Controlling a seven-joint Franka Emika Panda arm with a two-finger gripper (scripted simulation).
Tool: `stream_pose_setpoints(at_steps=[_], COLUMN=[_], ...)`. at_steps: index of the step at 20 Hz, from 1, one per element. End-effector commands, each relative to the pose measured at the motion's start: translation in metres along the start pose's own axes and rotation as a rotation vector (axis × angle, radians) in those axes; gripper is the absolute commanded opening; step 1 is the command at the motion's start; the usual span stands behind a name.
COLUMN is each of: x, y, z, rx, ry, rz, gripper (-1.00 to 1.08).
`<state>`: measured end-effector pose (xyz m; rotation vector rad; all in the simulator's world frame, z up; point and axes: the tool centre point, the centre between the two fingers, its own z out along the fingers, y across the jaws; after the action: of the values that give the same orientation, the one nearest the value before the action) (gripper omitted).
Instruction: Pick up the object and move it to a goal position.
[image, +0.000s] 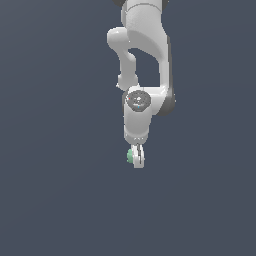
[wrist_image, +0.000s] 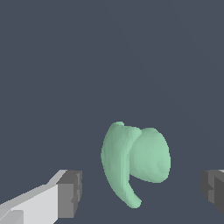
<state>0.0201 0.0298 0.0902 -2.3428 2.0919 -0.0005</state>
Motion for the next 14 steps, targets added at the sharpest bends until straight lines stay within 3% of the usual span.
stream_pose_setpoints(at_steps=[1, 13, 14], x=[0.0, 0.0, 0.0], y=[0.0, 0.0, 0.0], z=[0.007, 0.048, 0.048], rx=[-0.001, -0.001, -0.001], ry=[0.0, 0.0, 0.0], rz=[0.001, 0.005, 0.005], gripper=[1.0, 1.0, -1.0])
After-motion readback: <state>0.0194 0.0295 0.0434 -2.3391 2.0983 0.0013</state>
